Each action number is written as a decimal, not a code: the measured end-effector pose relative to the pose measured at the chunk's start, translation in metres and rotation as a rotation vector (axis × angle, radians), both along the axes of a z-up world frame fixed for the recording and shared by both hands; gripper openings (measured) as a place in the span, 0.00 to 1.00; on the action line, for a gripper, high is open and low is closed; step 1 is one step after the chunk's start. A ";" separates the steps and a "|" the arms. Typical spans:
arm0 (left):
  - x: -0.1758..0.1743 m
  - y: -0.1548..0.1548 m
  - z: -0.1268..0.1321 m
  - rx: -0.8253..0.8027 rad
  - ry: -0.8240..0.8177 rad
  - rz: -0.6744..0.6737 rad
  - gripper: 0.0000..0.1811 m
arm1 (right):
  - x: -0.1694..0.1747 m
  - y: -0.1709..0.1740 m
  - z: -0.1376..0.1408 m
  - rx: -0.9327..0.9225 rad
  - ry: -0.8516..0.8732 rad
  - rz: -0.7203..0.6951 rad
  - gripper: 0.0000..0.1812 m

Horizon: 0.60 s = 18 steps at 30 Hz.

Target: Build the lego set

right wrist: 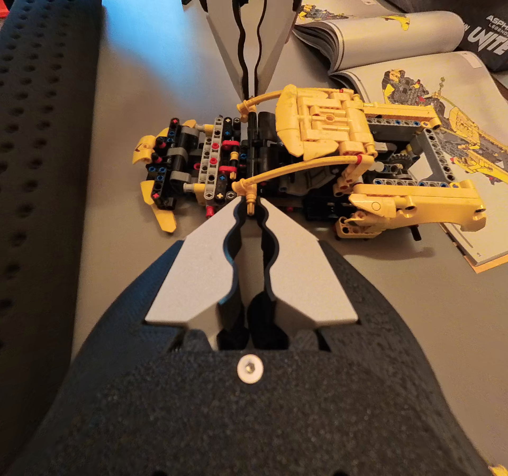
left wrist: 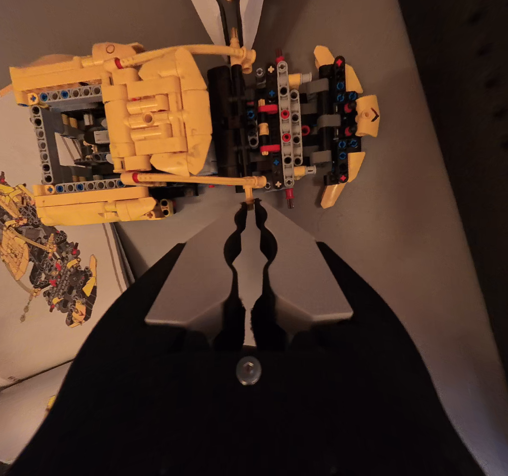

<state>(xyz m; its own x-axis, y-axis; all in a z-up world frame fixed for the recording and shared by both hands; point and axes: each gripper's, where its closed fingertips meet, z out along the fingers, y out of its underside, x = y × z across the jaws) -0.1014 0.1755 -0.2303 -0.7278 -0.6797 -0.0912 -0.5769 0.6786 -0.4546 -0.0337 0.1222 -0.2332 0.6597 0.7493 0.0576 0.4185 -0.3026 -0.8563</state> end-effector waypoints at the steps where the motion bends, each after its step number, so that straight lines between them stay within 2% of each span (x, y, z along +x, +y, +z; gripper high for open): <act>1: 0.000 0.000 0.000 0.003 0.004 -0.001 0.02 | 0.000 0.000 0.000 0.000 -0.001 0.000 0.03; 18: 0.009 -0.006 0.001 -0.023 0.014 -0.023 0.02 | 0.001 -0.001 0.000 -0.007 0.003 -0.002 0.03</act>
<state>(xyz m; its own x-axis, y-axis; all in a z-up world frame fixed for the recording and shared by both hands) -0.0927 0.1694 -0.2295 -0.7442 -0.6647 -0.0655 -0.5676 0.6811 -0.4626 -0.0328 0.1212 -0.2333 0.6614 0.7484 0.0506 0.4156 -0.3095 -0.8553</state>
